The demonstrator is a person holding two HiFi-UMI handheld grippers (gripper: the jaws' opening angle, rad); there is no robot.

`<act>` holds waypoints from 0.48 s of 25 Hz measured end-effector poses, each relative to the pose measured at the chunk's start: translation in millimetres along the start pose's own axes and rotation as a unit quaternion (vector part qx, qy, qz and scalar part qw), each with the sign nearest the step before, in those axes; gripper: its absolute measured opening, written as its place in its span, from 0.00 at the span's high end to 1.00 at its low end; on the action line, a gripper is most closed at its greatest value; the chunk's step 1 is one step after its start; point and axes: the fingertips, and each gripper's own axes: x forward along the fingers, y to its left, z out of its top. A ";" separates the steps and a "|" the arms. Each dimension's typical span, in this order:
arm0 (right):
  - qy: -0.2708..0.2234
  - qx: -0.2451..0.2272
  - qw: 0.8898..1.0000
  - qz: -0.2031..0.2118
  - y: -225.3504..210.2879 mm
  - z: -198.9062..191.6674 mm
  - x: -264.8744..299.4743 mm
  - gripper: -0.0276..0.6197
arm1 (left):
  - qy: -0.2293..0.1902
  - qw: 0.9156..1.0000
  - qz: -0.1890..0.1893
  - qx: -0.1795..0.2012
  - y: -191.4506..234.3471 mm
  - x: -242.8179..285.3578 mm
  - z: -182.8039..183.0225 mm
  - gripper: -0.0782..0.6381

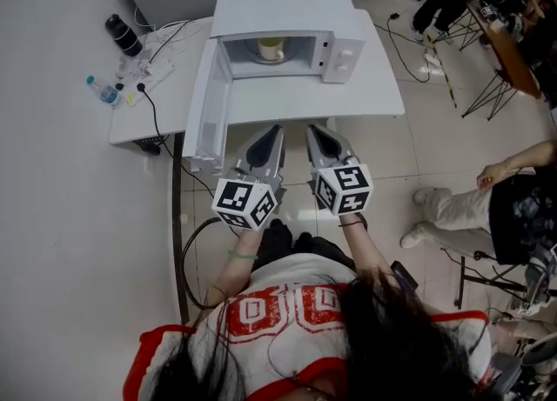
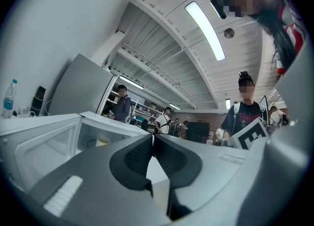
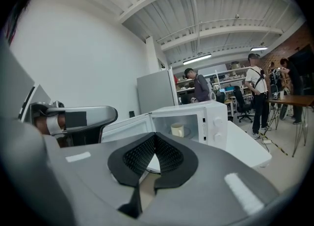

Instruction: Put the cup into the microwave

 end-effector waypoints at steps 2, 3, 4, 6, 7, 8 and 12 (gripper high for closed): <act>-0.002 0.000 1.000 -0.002 -2.9 -0.9 -9.6 0.95 | 0.000 1.000 -0.006 0.001 -10.0 1.3 -2.5 0.89; -0.004 -0.001 1.000 -0.004 -4.5 -0.7 -13.6 0.95 | 0.000 1.000 -0.009 0.002 -14.5 1.9 -3.4 0.89; -0.006 -0.001 1.000 -0.005 -5.9 -0.1 -17.1 0.95 | 0.000 1.000 -0.012 0.004 -18.4 2.2 -4.0 0.89; -0.011 -0.002 1.000 -0.007 -7.4 2.1 -23.0 0.95 | 0.000 1.000 -0.015 0.006 -24.3 2.1 -4.4 0.89; -0.013 -0.003 1.000 -0.007 -7.3 3.2 -25.4 0.95 | -0.001 1.000 -0.015 0.007 -26.2 1.6 -4.4 0.89; -0.015 -0.004 1.000 -0.007 -6.7 3.9 -27.4 0.95 | -0.002 1.000 -0.015 0.007 -27.4 0.8 -4.3 0.89; -0.020 -0.008 1.000 -0.002 -3.1 5.9 -30.7 0.95 | -0.007 1.000 -0.011 0.011 -29.1 -2.4 -2.1 0.89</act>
